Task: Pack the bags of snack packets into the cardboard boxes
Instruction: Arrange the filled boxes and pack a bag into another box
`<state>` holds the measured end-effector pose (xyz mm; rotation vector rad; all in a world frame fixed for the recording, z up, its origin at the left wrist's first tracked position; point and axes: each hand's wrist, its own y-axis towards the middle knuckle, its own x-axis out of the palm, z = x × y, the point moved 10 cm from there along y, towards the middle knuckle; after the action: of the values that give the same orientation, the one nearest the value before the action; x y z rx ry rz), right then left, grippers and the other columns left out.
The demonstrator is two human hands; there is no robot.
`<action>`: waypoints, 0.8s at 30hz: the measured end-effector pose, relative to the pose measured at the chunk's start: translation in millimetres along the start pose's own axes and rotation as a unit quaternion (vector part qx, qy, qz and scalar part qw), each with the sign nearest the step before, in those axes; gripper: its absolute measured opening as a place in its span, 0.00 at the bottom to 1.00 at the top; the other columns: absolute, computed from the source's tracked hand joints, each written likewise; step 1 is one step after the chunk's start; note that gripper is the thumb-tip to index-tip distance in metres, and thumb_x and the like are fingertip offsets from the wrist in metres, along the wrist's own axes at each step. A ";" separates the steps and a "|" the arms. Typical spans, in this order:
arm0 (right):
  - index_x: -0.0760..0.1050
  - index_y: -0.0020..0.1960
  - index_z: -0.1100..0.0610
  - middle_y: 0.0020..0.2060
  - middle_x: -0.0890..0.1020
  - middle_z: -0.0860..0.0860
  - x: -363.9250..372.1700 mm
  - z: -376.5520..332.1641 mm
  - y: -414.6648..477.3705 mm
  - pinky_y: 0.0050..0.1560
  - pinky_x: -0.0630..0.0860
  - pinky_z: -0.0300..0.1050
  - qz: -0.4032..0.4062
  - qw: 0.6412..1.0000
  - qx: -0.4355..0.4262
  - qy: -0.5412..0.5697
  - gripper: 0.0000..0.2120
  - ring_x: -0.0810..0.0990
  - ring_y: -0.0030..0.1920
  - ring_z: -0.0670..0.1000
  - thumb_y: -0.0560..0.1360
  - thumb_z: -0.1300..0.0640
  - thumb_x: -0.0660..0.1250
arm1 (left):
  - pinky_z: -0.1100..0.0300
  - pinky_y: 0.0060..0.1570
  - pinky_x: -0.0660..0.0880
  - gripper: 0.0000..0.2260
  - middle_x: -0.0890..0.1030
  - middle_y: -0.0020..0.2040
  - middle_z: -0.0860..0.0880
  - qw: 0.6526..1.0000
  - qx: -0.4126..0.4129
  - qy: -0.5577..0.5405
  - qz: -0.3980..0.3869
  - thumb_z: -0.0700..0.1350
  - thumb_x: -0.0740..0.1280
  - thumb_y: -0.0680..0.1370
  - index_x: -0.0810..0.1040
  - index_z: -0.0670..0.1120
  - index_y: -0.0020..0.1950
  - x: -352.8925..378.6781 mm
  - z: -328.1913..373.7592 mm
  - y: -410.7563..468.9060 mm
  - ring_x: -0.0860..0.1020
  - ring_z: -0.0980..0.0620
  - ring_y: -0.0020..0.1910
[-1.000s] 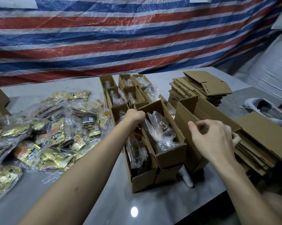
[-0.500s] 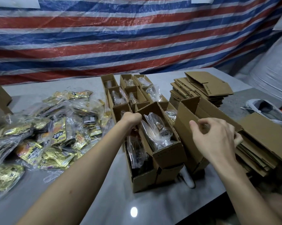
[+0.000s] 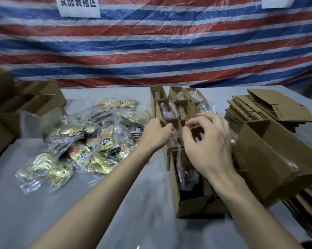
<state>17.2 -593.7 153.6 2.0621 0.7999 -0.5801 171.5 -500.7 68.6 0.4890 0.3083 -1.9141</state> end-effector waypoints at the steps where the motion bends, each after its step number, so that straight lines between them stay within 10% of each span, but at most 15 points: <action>1: 0.80 0.49 0.48 0.54 0.74 0.44 15.8 -9.9 1.1 0.62 0.67 0.46 -0.014 1.000 -0.011 0.025 0.05 0.69 0.62 0.47 0.75 0.50 0.67 | 0.59 0.37 0.71 0.07 0.80 0.37 0.50 1.000 0.011 0.007 0.016 0.46 0.64 0.76 0.80 0.45 0.42 -19.9 -7.8 -5.2 0.77 0.52 0.37; 11: 0.77 0.43 0.41 0.47 0.78 0.38 210.6 -110.6 -51.1 0.50 0.68 0.27 -0.246 0.947 -0.069 0.194 0.13 0.75 0.51 0.34 0.72 0.60 0.71 | 0.57 0.51 0.74 0.07 0.80 0.52 0.56 0.959 -0.035 0.121 0.254 0.48 0.64 0.81 0.78 0.51 0.57 -271.3 -177.1 -103.4 0.78 0.56 0.52; 19: 0.77 0.40 0.40 0.46 0.80 0.40 290.9 -136.4 -97.4 0.48 0.78 0.52 -0.320 0.923 -0.040 0.212 0.19 0.80 0.48 0.46 0.69 0.65 0.76 | 0.48 0.62 0.70 0.21 0.75 0.65 0.46 0.823 -0.122 0.404 0.379 0.46 0.69 0.76 0.75 0.46 0.68 -437.9 -255.0 -185.8 0.72 0.43 0.65; 24: 0.78 0.42 0.36 0.44 0.83 0.43 307.5 -136.1 -99.6 0.43 0.74 0.30 -0.305 0.926 -0.041 0.217 0.27 0.81 0.44 0.48 0.64 0.69 0.79 | 0.44 0.70 0.62 0.31 0.66 0.73 0.40 0.708 -0.288 0.526 0.372 0.50 0.69 0.75 0.64 0.43 0.75 -532.8 -263.2 -192.9 0.65 0.40 0.71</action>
<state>174.2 -334.2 -22.4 1.8684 1.7306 -0.4008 220.0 122.0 85.3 1.0405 1.1966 -0.5032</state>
